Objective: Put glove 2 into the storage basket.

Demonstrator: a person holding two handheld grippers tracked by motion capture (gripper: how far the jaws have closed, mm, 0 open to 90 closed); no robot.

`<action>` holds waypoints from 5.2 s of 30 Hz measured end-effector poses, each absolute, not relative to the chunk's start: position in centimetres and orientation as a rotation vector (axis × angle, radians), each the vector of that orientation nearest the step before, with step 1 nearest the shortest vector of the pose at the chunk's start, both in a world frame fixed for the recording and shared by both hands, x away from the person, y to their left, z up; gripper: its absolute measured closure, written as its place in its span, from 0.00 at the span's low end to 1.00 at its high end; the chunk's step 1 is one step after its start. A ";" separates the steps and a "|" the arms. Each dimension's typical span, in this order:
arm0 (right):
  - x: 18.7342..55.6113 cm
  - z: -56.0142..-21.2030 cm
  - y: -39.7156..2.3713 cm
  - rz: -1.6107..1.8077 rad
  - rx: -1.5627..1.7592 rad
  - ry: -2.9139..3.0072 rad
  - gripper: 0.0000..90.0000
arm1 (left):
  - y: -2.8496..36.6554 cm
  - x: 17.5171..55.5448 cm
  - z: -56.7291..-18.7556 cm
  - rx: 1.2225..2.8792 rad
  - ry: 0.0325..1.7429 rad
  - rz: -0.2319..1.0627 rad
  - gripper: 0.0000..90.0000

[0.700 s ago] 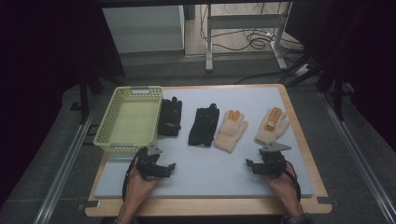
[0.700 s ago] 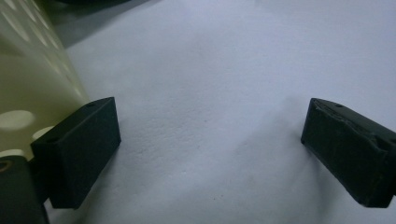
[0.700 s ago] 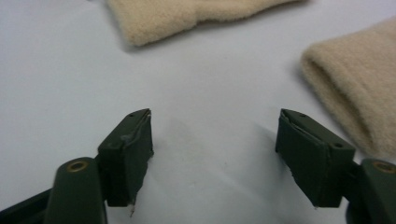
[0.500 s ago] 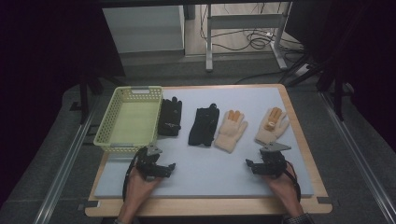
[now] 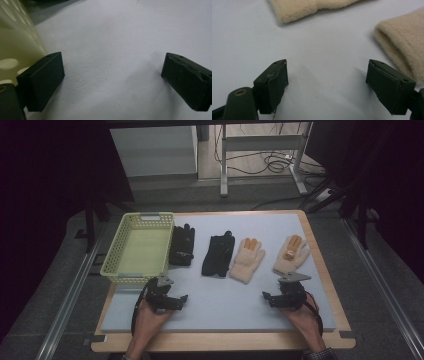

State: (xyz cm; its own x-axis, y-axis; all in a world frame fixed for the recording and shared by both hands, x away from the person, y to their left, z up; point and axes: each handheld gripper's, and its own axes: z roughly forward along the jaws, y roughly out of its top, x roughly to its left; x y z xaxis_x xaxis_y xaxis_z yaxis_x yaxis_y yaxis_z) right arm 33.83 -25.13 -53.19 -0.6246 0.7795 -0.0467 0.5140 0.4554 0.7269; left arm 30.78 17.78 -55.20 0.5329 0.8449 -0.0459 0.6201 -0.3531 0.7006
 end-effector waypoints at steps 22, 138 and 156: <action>35.1 -51.7 -23.2 1.018 1.050 2.378 0.25 | 17.8 30.8 -55.2 2.095 1.181 0.429 0.05; 43.1 -48.1 -6.3 1.186 0.757 2.576 0.74 | 17.8 30.8 -55.2 2.096 1.181 0.425 0.05; 50.8 -51.0 1.9 1.113 0.759 2.607 0.58 | 17.8 30.8 -55.2 2.092 1.182 0.424 0.05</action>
State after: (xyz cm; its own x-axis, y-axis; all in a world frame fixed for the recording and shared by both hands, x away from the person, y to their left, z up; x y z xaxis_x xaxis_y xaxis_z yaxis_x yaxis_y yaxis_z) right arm 50.82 1.93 -51.00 -0.8464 0.5324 0.0114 0.3765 0.5831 0.7199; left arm 30.75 17.81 -55.24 0.5330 0.8446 -0.0500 0.6203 -0.3499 0.7020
